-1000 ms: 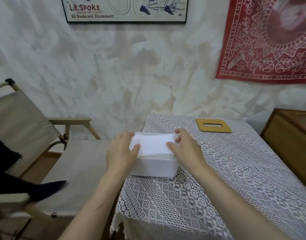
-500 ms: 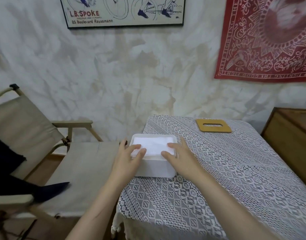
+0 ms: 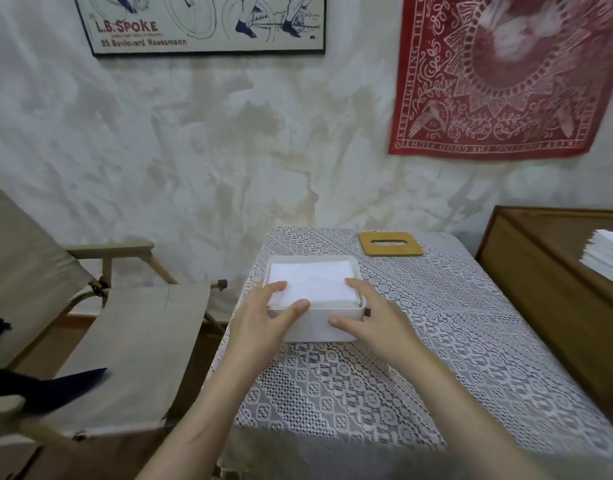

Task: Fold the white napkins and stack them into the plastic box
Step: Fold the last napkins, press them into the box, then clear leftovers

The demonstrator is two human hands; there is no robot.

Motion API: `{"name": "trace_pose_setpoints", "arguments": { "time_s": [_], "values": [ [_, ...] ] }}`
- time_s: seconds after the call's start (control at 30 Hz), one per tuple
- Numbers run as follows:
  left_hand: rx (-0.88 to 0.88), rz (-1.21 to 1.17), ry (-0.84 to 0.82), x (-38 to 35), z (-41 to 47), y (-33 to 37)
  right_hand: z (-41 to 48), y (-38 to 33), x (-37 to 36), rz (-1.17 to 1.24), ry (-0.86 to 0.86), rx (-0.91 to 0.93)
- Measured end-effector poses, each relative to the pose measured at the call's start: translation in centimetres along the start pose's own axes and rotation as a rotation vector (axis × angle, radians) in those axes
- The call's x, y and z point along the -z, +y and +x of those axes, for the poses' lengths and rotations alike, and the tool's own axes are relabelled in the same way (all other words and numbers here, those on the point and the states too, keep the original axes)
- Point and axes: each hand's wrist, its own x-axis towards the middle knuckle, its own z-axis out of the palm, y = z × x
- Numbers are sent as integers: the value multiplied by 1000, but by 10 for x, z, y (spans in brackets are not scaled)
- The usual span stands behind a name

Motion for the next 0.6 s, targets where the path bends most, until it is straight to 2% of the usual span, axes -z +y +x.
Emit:
{"name": "trace_pose_setpoints", "arguments": {
  "time_s": [0.3,0.47,0.6],
  "values": [
    [-32,64,-87,-68,-30,37,-41,55,54,-5,67,-92],
    [-18,123,-112,-72,-33,47,-45,66,60,40,21,-59],
    [-130,251,-23,-71,-33,74,-48,72,85,100,28,-43]
  ]
}}
